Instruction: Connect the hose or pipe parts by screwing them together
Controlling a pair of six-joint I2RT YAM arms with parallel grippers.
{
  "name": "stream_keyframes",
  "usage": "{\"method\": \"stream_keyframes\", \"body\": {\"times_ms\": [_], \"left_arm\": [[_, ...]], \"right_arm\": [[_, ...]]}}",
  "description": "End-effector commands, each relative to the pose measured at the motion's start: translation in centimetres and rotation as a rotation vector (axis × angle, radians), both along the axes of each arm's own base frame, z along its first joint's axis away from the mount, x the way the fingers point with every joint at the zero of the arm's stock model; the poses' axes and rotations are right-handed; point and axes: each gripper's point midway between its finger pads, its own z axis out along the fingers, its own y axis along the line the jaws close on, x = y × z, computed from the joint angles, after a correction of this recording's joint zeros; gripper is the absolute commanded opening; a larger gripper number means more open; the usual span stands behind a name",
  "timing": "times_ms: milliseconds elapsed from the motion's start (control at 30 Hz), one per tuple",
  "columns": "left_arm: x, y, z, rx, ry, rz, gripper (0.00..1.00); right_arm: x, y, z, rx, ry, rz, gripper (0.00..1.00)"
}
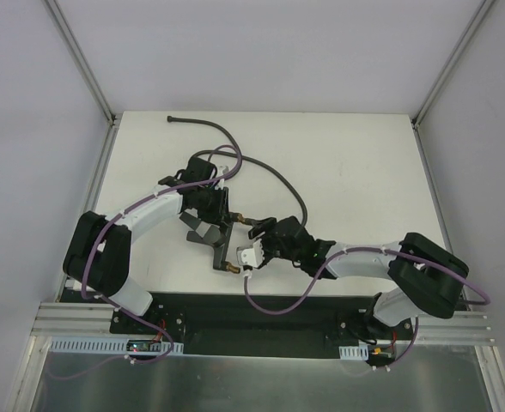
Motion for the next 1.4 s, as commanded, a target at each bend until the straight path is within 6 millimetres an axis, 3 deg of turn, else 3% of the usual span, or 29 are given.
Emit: {"method": "stream_keyframes", "body": {"times_ms": [0,200,300,400,433,567,900,1067,1100,1267,1367], "left_arm": [[-1.1,-1.8,0.9,-0.102,0.069,-0.049,0.0],[-1.3,-1.9,0.9,-0.111,0.08,-0.054,0.0],[-1.3,-1.9,1.1,-0.116,0.076,-0.053,0.0],[-1.2,-2.0,1.3,-0.12,0.071,-0.053,0.0],[-1.2,-2.0,1.2,-0.117,0.072,-0.051,0.0],[-1.1,-1.6,0.9,-0.097,0.073,-0.033,0.0],[-0.5,-1.2,0.7,-0.081,0.036,0.01,0.0],[-0.1,-0.9,0.9,-0.072,0.0,0.031,0.0],[0.1,-0.8,1.0,-0.069,-0.01,0.038,0.0],[0.3,-0.7,0.7,-0.067,-0.024,0.058,0.0],[0.4,-0.7,0.8,-0.073,-0.029,0.061,0.0]], "right_arm": [[2.2,1.7,2.4,0.009,-0.132,-0.012,0.59],[2.9,2.8,1.2,0.002,-0.133,-0.01,0.5],[3.4,2.6,0.6,-0.018,-0.143,-0.039,0.4],[3.3,2.6,0.3,-0.005,-0.119,-0.05,0.24],[3.3,2.7,0.3,0.001,-0.113,-0.047,0.15],[2.4,3.5,0.6,0.101,0.014,-0.074,0.02],[0.9,6.5,3.6,0.485,0.574,-0.238,0.01],[0.9,6.6,5.5,0.665,0.9,-0.272,0.01],[1.2,6.8,6.5,0.728,0.943,-0.265,0.01],[2.8,6.3,7.2,0.932,1.321,-0.39,0.01],[3.4,6.2,8.1,1.015,1.43,-0.39,0.01]]}}
